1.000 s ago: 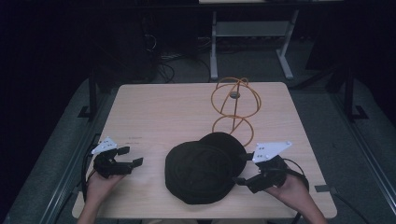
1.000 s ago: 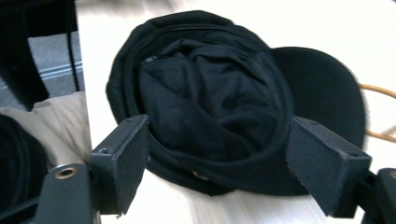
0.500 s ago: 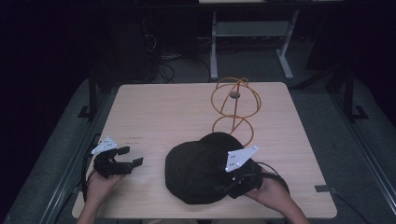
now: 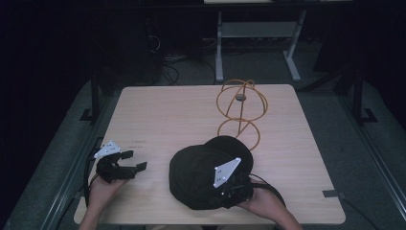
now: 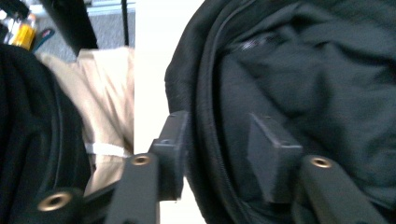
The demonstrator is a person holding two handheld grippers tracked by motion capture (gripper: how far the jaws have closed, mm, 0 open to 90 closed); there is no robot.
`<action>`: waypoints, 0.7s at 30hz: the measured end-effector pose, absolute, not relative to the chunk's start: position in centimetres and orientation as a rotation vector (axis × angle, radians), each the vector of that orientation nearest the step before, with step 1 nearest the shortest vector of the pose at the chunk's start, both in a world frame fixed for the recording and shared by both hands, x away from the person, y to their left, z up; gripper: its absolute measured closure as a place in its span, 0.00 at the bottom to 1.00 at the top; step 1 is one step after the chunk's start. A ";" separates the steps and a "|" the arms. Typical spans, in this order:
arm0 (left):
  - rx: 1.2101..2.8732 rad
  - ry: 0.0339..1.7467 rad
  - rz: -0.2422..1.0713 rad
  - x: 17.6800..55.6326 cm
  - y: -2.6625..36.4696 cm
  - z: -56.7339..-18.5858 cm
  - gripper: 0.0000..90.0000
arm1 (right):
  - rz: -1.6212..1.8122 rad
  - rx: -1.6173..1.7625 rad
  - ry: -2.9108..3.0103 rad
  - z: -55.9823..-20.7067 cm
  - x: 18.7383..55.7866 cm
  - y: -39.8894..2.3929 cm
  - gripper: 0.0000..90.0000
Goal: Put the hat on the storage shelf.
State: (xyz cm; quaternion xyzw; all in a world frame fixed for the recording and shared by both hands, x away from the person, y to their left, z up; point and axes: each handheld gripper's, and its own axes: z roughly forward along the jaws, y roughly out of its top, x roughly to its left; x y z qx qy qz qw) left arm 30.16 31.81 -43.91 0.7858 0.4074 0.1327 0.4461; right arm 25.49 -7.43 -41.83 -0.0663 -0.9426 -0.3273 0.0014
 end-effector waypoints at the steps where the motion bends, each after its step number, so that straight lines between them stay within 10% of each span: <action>1: 1.946 1.009 0.329 30.2 31.8 -43.9 0.19 | -1.015 -0.206 -2.959 -42.0 25.4 -7.3 0.70; 21: 1.942 1.001 0.307 30.1 31.8 -43.9 0.19 | -1.033 -0.172 -3.022 -42.2 24.4 -4.4 0.87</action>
